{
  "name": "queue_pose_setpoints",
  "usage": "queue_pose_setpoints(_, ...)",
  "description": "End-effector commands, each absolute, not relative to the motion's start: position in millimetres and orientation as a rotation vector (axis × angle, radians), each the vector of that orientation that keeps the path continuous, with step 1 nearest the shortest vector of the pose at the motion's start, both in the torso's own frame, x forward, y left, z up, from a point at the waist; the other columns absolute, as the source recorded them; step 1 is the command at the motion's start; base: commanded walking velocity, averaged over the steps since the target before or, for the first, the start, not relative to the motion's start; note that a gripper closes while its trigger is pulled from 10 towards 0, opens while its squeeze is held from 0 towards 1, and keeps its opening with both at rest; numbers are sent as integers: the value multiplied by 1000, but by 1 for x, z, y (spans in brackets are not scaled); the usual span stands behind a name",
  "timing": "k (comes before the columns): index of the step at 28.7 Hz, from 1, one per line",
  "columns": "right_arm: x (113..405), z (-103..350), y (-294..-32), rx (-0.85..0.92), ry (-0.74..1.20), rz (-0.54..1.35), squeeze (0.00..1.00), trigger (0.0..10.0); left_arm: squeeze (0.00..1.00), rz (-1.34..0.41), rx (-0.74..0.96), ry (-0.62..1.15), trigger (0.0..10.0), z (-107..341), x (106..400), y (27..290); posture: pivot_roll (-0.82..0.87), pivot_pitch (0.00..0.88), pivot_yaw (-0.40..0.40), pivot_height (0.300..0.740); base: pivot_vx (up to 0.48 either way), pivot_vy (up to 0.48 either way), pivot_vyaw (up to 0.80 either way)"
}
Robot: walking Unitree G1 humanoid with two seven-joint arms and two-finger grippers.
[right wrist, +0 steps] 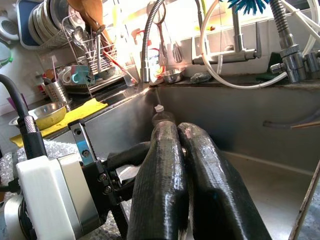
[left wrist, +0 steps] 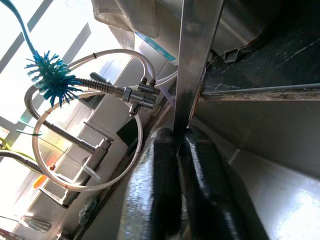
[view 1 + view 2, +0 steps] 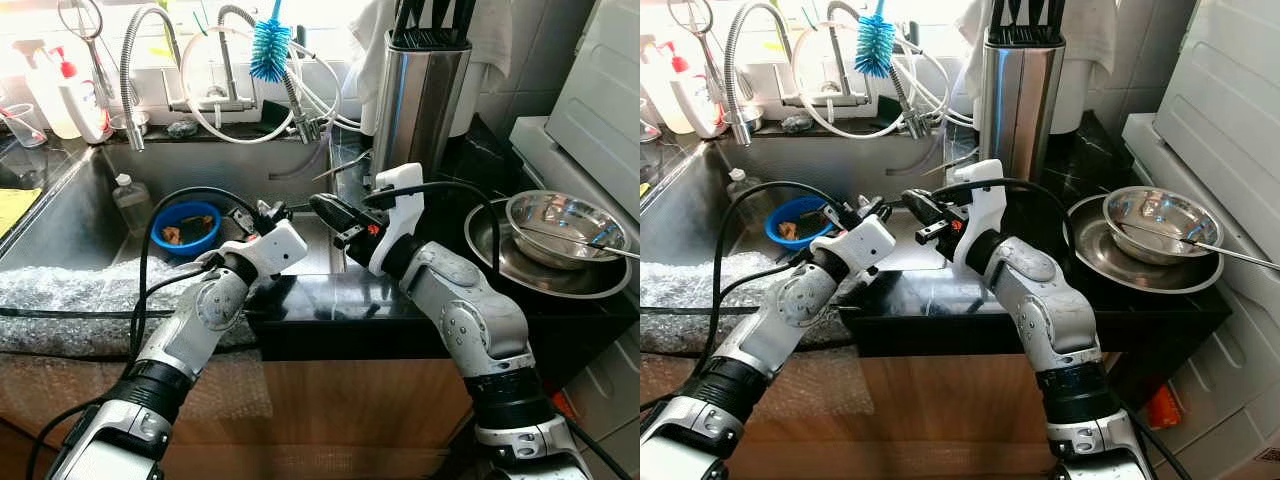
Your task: Kitchen organization
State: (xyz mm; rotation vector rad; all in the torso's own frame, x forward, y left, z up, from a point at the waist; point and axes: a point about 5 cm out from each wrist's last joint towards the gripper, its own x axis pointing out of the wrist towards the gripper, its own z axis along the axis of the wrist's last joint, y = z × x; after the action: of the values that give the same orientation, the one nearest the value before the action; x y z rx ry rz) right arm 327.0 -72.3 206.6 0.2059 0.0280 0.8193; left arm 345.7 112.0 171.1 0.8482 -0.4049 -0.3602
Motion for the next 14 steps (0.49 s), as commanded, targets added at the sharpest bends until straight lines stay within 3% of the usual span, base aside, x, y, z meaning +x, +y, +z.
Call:
queue_pose_setpoints(1,326,213,-71,203,5,828,0,10000,0,-354,862,-396,0,172,348,114,-41,0,13,740,0,0,0)
queue_pose_setpoints(11,326,215,-70,212,-9,820,0,10000,0,-357,855,-392,0,171,348,112,-41,0,13,740,0,0,0)
queue_pose_setpoints(12,326,215,-70,213,-8,820,1000,10000,0,-357,854,-391,0,170,348,112,-42,0,13,740,0,0,0)
queue_pose_setpoints(14,327,216,-70,212,-10,818,1000,10000,0,-357,853,-390,0,170,348,112,-41,0,13,740,0,0,0)
